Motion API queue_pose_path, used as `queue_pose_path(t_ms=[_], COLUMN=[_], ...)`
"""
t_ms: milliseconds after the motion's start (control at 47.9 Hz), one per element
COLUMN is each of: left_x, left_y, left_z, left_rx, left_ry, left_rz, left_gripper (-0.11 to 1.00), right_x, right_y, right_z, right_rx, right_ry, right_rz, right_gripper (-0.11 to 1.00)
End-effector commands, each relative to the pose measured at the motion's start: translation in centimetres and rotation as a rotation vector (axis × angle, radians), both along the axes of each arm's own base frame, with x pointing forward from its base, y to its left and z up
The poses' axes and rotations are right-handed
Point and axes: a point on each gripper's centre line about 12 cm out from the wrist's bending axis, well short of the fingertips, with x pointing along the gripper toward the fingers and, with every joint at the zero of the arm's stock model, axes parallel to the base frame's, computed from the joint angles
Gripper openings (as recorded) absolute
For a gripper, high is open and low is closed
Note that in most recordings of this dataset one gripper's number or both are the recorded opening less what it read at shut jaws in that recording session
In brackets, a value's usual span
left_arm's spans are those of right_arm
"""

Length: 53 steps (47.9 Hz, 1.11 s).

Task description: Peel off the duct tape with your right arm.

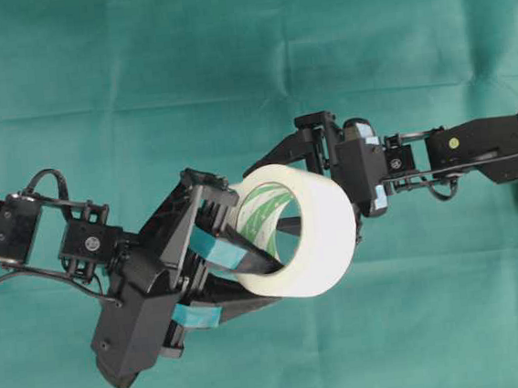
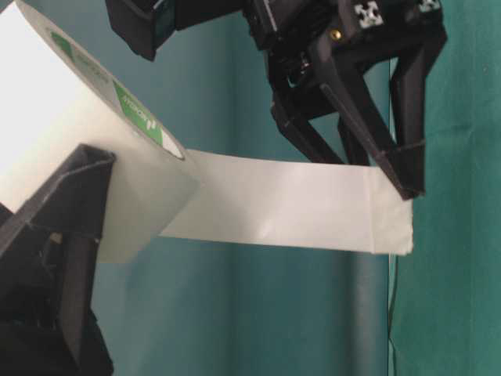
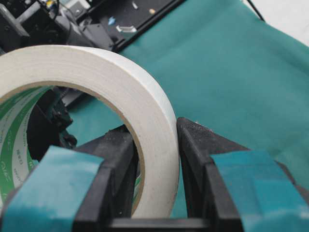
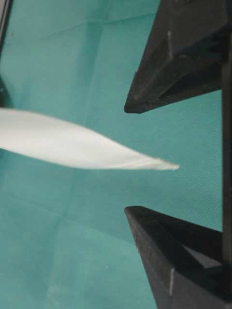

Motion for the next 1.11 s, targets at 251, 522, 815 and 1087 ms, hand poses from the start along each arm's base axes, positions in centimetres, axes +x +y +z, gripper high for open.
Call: queue_pose_path(t_ms=[251, 522, 815, 1087], left_x=[-0.8, -0.9, -0.8, -0.7], left_y=[0.0, 0.0, 0.3, 2.5], left_z=[3.1, 3.2, 3.3, 3.8], left_rx=[-0.019, -0.013, 0.012, 0.009], left_ry=[-0.089, -0.098, -0.119, -0.16], left_rz=[-0.005, -0.007, -0.006, 0.046], left_gripper=[0.23, 0.23, 0.23, 0.23], right_x=[0.9, 0.7, 0.7, 0.5], right_y=[-0.2, -0.1, -0.1, 0.1], right_z=[1.3, 1.0, 1.0, 0.7], right_rx=[0.0, -0.001, 0.0, 0.0], right_ry=[-0.046, -0.035, -0.037, -0.029], right_rz=[-0.006, -0.002, -0.002, 0.004], right_gripper=[0.01, -0.1, -0.1, -0.1])
